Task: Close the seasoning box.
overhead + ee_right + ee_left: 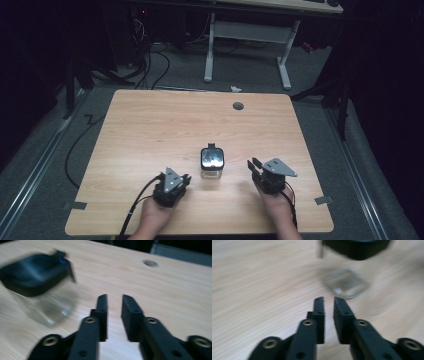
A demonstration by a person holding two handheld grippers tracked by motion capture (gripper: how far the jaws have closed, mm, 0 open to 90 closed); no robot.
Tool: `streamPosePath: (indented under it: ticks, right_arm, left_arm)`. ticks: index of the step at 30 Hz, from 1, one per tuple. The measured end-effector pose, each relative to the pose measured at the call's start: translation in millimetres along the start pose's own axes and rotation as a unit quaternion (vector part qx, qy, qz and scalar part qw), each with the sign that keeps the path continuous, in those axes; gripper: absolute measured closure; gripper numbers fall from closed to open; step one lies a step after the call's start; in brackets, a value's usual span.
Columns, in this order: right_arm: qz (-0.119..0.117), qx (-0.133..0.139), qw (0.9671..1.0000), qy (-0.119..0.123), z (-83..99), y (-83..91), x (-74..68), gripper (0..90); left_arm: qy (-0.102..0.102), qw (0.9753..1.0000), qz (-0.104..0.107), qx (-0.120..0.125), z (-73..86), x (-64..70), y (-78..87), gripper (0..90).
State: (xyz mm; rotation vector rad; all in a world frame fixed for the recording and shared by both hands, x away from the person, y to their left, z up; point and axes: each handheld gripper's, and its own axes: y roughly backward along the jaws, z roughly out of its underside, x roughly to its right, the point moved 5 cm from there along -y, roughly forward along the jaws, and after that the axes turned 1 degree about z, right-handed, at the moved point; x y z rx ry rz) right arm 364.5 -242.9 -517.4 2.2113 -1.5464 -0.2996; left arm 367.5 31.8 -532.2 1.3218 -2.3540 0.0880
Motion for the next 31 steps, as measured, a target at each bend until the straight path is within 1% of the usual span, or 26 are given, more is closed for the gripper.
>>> streamPosePath:
  ticks: [1, 2, 3, 4, 5, 6, 7, 8, 10, 11, 12, 13, 14, 15, 16, 17, 19, 20, 22, 24, 27, 31]
  right_arm:
    - [0.012, -0.004, 0.9999, -0.007, 7.4, 4.1, 8.4, 67.6]
    - [0.028, -0.005, 0.9995, -0.016, 16.0, 10.7, 18.5, 64.8]
    - [0.034, -0.005, 0.9992, -0.021, 19.3, 14.7, 23.6, 62.6]
    - [0.034, -0.005, 0.9992, -0.021, 19.3, 14.7, 23.6, 62.6]
    - [0.041, -0.005, 0.9988, -0.024, 21.7, 18.2, 28.2, 61.5]
    - [0.056, -0.008, 0.9982, -0.02, 25.8, 23.7, 36.6, 60.1]
    - [0.056, -0.008, 0.9982, -0.02, 25.8, 23.7, 36.6, 60.1]
    - [0.061, -0.009, 0.9978, -0.023, 28.1, 25.5, 40.8, 59.2]
    - [0.069, -0.013, 0.997, -0.034, 33.7, 28.6, 48.2, 56.0]
    - [0.073, -0.015, 0.9965, -0.038, 36.4, 29.8, 51.3, 54.5]
    - [0.075, -0.015, 0.9962, -0.041, 38.8, 31.2, 53.8, 53.1]
    - [0.082, -0.018, 0.9954, -0.047, 41.7, 33.3, 58.1, 50.4]
    - [0.085, -0.017, 0.995, -0.051, 41.6, 33.5, 59.9, 49.5]
    - [0.085, -0.017, 0.995, -0.051, 41.6, 33.5, 59.9, 49.5]
    - [0.085, -0.015, 0.9948, -0.054, 41.0, 33.2, 60.9, 49.3]
    - [0.085, -0.014, 0.9948, -0.054, 40.6, 32.2, 61.1, 49.2]
    - [0.084, -0.017, 0.9949, -0.053, 40.3, 29.5, 59.7, 48.6]
    - [0.082, -0.02, 0.9953, -0.048, 41.2, 27.3, 57.7, 48.5]
    - [0.08, -0.02, 0.9955, -0.047, 41.8, 26.6, 56.9, 48.5]
    - [0.079, -0.022, 0.9955, -0.048, 42.3, 26.5, 55.8, 48.5]
    - [0.078, -0.022, 0.9956, -0.047, 42.8, 27.0, 56.7, 48.6]
    - [0.077, -0.023, 0.9956, -0.047, 44.1, 27.3, 56.9, 48.7]
  left_arm:
    - [0.001, 1.0, -0.009, 0.003, -4.0, -9.0, 2.6, 73.6]
    - [0.009, 0.9994, -0.031, 0.012, -15.7, -33.9, 9.7, 68.4]
    - [0.015, 0.9989, -0.042, 0.015, -21.7, -46.7, 13.2, 65.3]
    - [0.015, 0.9989, -0.042, 0.015, -21.7, -46.7, 13.2, 63.0]
    - [0.018, 0.9982, -0.053, 0.02, -27.3, -59.3, 16.5, 63.0]
    - [0.017, 0.9964, -0.078, 0.028, -36.7, -84.2, 22.8, 59.5]
    - [0.017, 0.9964, -0.078, 0.028, -36.7, -84.2, 22.8, 57.6]
    - [0.017, 0.9954, -0.09, 0.03, -40.5, -95.6, 25.8, 57.6]
    - [0.017, 0.9932, -0.112, 0.028, -46.3, -116.0, 33.6, 53.3]
    - [0.014, 0.9921, -0.122, 0.03, -48.1, -124.4, 38.6, 51.8]
    - [0.014, 0.9909, -0.13, 0.034, -49.2, -131.1, 43.8, 50.4]
    - [0.025, 0.9882, -0.145, 0.044, -48.8, -142.2, 53.4, 48.5]
    - [0.025, 0.9882, -0.145, 0.044, -48.8, -142.2, 53.4, 48.6]
    - [0.038, 0.9875, -0.146, 0.044, -48.1, -145.4, 56.0, 48.6]
    - [0.044, 0.9872, -0.147, 0.043, -47.5, -146.7, 56.3, 48.5]
    - [0.038, 0.9875, -0.147, 0.041, -47.3, -146.1, 55.2, 48.0]
    - [0.021, 0.9879, -0.149, 0.038, -46.9, -143.4, 51.5, 46.6]
    - [0.016, 0.988, -0.149, 0.039, -46.4, -142.4, 49.8, 46.5]
    - [0.015, 0.9886, -0.146, 0.035, -44.6, -140.4, 48.8, 46.5]
    - [0.01, 0.9887, -0.146, 0.031, -42.3, -139.2, 48.6, 46.6]
    - [0.014, 0.9889, -0.144, 0.032, -41.8, -137.5, 48.6, 46.6]
    - [0.013, 0.9896, -0.139, 0.032, -41.1, -131.7, 46.8, 46.3]
